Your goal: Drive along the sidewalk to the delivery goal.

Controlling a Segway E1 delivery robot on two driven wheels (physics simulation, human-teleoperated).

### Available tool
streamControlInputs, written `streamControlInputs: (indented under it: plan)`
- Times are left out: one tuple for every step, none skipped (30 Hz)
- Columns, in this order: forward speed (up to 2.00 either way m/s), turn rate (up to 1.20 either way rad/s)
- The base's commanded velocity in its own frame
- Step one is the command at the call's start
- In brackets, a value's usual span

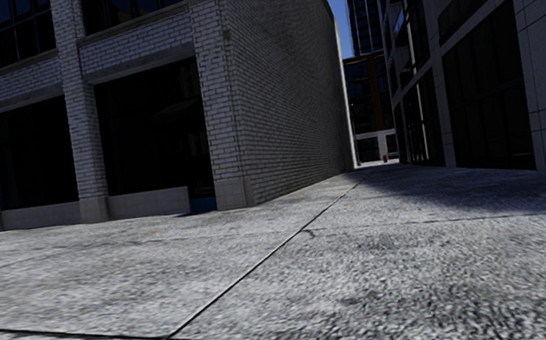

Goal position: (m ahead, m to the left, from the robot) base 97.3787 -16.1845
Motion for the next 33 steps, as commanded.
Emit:
streamControlInputs:
  plan:
    - [2.0,-0.68]
    - [2.0,-0.68]
    - [2.0,-0.68]
    - [2.0,-0.69]
    - [2.0,-0.7]
    - [2.0,-0.7]
    - [2.0,-0.75]
    - [2.0,-0.8]
    - [2.0,-0.81]
    - [2.0,-0.81]
    - [2.0,-0.81]
    - [2.0,-0.81]
    - [2.0,-0.81]
    - [2.0,-0.81]
    - [2.0,-0.81]
    - [2.0,-0.81]
    - [2.0,-0.81]
    - [2.0,-0.82]
    - [2.0,-0.82]
    - [2.0,-0.82]
    - [2.0,-0.82]
    - [2.0,-0.82]
    - [2.0,-0.82]
    - [2.0,-0.82]
    - [2.0,-0.82]
    - [2.0,-0.82]
    - [2.0,-0.82]
    - [2.0,-0.82]
    - [2.0,-0.82]
    - [2.0,-0.82]
    - [2.0,-0.82]
    - [2.0,-0.82]
    - [2.0,-0.82]
